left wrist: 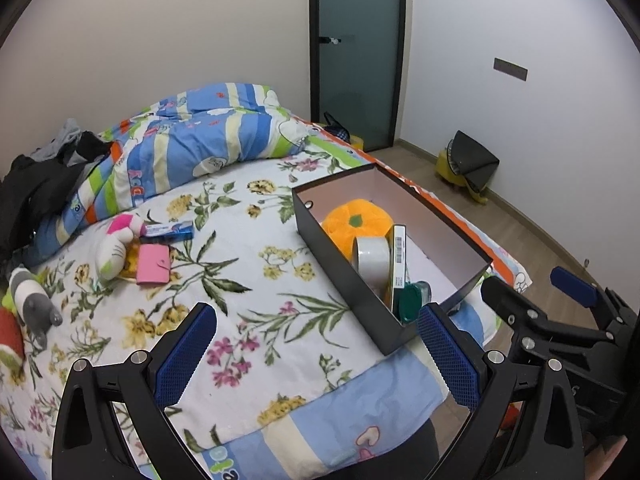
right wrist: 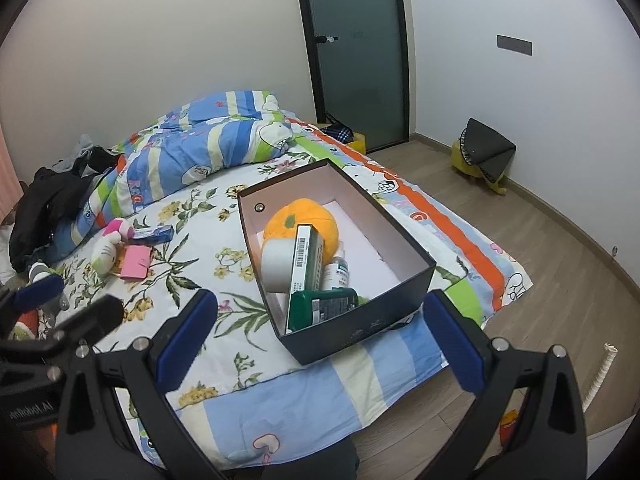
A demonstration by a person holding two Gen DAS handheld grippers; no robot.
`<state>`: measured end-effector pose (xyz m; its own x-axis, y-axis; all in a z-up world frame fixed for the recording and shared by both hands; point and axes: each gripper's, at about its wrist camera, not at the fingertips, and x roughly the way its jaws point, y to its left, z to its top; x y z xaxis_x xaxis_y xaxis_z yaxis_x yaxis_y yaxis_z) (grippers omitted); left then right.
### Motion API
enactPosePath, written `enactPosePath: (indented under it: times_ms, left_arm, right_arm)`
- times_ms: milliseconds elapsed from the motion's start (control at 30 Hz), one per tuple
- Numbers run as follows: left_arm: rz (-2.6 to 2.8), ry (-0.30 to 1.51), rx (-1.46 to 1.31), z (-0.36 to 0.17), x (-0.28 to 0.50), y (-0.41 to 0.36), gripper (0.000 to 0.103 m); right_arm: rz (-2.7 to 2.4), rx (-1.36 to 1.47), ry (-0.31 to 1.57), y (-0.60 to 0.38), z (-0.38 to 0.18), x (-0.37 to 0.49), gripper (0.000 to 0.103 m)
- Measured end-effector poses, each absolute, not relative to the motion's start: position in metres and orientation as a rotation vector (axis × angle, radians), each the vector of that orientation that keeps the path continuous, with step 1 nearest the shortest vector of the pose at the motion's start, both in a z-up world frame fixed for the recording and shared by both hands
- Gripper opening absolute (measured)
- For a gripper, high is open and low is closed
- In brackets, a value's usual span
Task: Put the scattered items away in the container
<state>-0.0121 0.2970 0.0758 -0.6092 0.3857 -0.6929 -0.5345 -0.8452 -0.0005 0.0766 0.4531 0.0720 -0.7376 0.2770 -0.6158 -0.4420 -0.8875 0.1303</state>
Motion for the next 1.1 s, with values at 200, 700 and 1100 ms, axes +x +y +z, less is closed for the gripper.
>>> enactPosePath:
  times_ms: [200, 700, 1100]
  left_arm:
    - [2.42, 0.293, -0.971, 0.076, -0.01, 0.298, 0.101]
    - [2.409, 0.276, -1.017, 0.066, -0.017, 0.293, 0.101]
    - [2.446, 0.323, -0.991, 0.062, -0.016, 0.293, 0.101]
  right_arm:
    - [2.585, -0.835, 0.394, 0.456, 0.074, 0.079, 0.103]
    - [2.57, -0.837, 0.397, 0.459, 0.07, 0.077, 0.103]
    - [2.563, -0.845, 0.398, 0.46, 0.066, 0.077, 0.103]
